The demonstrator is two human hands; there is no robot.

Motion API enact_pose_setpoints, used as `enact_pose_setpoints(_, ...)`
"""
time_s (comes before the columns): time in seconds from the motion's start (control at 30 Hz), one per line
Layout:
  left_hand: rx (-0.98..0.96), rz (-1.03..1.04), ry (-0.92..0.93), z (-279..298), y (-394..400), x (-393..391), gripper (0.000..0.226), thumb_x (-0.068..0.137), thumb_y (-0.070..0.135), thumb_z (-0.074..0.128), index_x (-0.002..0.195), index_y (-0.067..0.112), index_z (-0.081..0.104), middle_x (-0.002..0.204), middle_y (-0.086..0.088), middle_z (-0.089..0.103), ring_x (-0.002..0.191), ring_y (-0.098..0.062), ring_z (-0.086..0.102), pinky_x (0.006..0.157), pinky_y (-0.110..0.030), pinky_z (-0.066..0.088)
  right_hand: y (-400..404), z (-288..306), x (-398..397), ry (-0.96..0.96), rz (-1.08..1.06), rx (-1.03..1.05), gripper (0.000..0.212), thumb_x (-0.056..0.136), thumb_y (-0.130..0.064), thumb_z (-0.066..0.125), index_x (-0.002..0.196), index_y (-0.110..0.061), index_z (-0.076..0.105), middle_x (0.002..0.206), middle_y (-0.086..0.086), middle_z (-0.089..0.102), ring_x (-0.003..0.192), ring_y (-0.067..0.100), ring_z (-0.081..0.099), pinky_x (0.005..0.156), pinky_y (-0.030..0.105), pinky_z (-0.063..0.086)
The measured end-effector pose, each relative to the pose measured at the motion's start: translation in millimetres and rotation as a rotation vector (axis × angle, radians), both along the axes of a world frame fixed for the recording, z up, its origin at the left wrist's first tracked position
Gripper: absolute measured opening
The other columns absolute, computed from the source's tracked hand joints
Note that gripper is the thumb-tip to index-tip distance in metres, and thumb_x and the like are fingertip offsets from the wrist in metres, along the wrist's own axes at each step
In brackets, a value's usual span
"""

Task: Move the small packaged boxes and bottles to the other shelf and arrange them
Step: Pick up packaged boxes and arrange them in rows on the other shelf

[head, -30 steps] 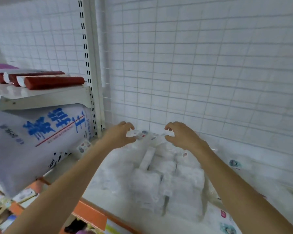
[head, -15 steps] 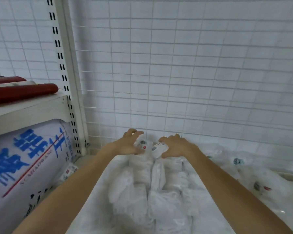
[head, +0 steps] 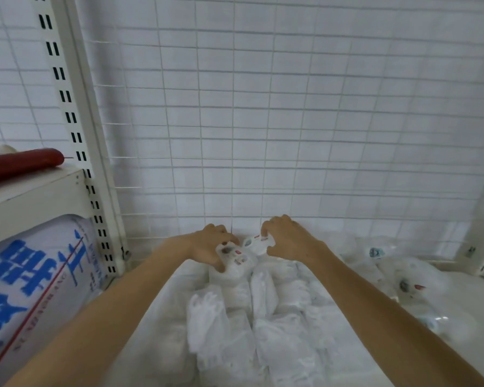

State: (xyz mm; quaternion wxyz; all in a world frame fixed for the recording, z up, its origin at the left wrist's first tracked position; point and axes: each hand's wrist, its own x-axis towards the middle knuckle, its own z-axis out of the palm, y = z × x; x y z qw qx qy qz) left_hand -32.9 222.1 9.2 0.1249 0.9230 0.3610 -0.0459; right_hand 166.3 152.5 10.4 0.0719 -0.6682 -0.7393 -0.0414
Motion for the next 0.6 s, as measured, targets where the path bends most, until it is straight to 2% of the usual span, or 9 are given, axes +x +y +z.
enact_pose_setpoints(0.13,-0.037,-0.002,-0.009,-4.4,0.8,-0.6,0.065,0.069,0.033,0.073,0.125,0.031,0.039,0.122,0.004,0.036,0.116,-0.019,0.033,0.100,-0.037,0.035,-2.3,-3.0,-3.5,-0.007,-0.029,-0.053,0.051,0.083,-0.031,0.059,0.130,-0.017,0.044,0.131,0.005,0.046,0.123,0.026,0.036,0.100,0.035,0.033)
enact_pose_setpoints(0.27,-0.174,0.079,-0.109,-6.0,-0.1,-7.1,0.070,0.075,0.021,0.070,0.136,0.025,0.034,0.133,0.000,0.038,0.122,-0.018,0.036,0.102,-0.031,0.034,-1.7,-7.1,-6.8,0.082,-0.090,-0.171,0.051,0.085,-0.030,0.061,0.129,-0.016,0.041,0.124,0.007,0.048,0.115,0.026,0.045,0.086,0.031,0.037)
enact_pose_setpoints(0.37,-0.149,0.067,-0.177,-12.4,-0.6,-13.1,0.073,0.077,0.024,0.071,0.139,0.021,0.033,0.132,0.003,0.039,0.124,-0.015,0.033,0.104,-0.028,0.029,-1.4,-8.9,-7.0,0.111,-0.129,-0.164,0.069,0.082,-0.039,0.065,0.137,-0.011,0.033,0.133,0.009,0.039,0.122,0.027,0.037,0.097,0.036,0.037)
enact_pose_setpoints(0.47,-0.111,0.076,-0.247,-22.1,-0.8,-18.9,0.075,0.072,0.035,0.074,0.137,0.022,0.038,0.127,0.004,0.042,0.121,-0.014,0.034,0.104,-0.029,0.028,1.0,-12.6,-8.1,0.065,-0.164,-0.199,0.076,0.078,-0.056,0.063,0.133,-0.009,0.040,0.132,0.011,0.038,0.123,0.028,0.032,0.101,0.039,0.033)
enact_pose_setpoints(0.53,-0.110,0.094,-0.273,-26.8,-2.8,-24.7,0.080,0.063,0.046,0.071,0.134,0.025,0.041,0.126,0.006,0.043,0.121,-0.014,0.034,0.105,-0.031,0.028,0.8,-15.2,-9.1,0.112,-0.173,-0.174,0.072,0.076,-0.053,0.066,0.129,-0.009,0.044,0.129,0.009,0.041,0.122,0.027,0.033,0.100,0.037,0.033)
enact_pose_setpoints(0.6,-0.125,0.128,-0.304,-27.7,-6.8,-31.8,0.083,0.055,0.049,0.065,0.132,0.026,0.043,0.122,0.007,0.043,0.120,-0.014,0.035,0.105,-0.031,0.027,-3.5,-15.5,-8.3,0.206,-0.158,-0.084,0.069,0.075,-0.041,0.071,0.130,-0.010,0.043,0.128,0.006,0.045,0.120,0.025,0.035,0.098,0.035,0.035)
